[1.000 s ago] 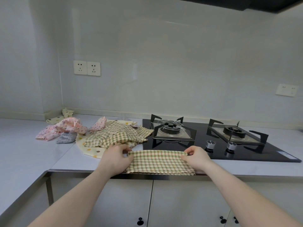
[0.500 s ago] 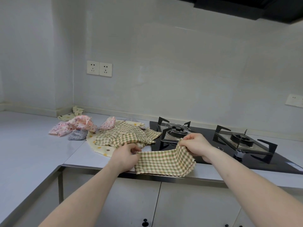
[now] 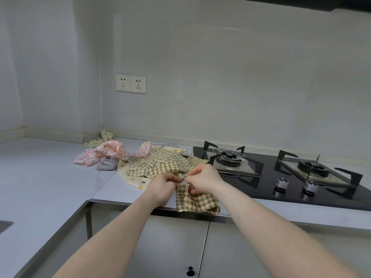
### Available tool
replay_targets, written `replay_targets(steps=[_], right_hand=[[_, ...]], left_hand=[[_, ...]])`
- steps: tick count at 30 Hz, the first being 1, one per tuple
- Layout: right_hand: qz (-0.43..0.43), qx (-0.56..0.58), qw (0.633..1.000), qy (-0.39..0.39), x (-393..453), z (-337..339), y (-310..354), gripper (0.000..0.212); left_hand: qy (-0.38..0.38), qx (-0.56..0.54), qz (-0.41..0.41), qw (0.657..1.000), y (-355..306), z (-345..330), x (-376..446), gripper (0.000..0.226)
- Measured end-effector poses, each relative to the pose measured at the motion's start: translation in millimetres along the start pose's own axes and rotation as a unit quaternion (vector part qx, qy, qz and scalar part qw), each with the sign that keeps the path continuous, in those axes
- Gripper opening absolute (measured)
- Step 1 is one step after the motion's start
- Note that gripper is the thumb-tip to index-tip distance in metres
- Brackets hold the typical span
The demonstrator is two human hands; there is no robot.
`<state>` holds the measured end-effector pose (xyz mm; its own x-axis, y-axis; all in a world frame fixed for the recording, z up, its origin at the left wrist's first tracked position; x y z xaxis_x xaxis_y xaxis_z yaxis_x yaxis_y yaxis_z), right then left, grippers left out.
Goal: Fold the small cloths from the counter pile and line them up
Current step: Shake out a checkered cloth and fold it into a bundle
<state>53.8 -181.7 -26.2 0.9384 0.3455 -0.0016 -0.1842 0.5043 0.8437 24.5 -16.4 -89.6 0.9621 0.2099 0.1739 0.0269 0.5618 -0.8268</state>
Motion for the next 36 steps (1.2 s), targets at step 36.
replay_targets(steps=[36], right_hand=[[0.07,0.003,0.991,-0.114,-1.7,15.9,-86.9,0.006]], left_hand=[[0.035,-0.113,0.016,0.993,-7.3,6.6,-10.2,0.027]])
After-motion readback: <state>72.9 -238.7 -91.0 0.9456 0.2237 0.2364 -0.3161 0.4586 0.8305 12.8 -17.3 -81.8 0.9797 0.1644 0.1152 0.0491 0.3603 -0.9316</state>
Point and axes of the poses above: each hand's wrist, its own x-axis towards the middle knuckle, its own z-axis out of the back of the hand, y = z × x, the point moved 1 cm from there along x, towards the middle knuckle, and after that the axes turned 4 degrees about y, right-handed, at the moved point
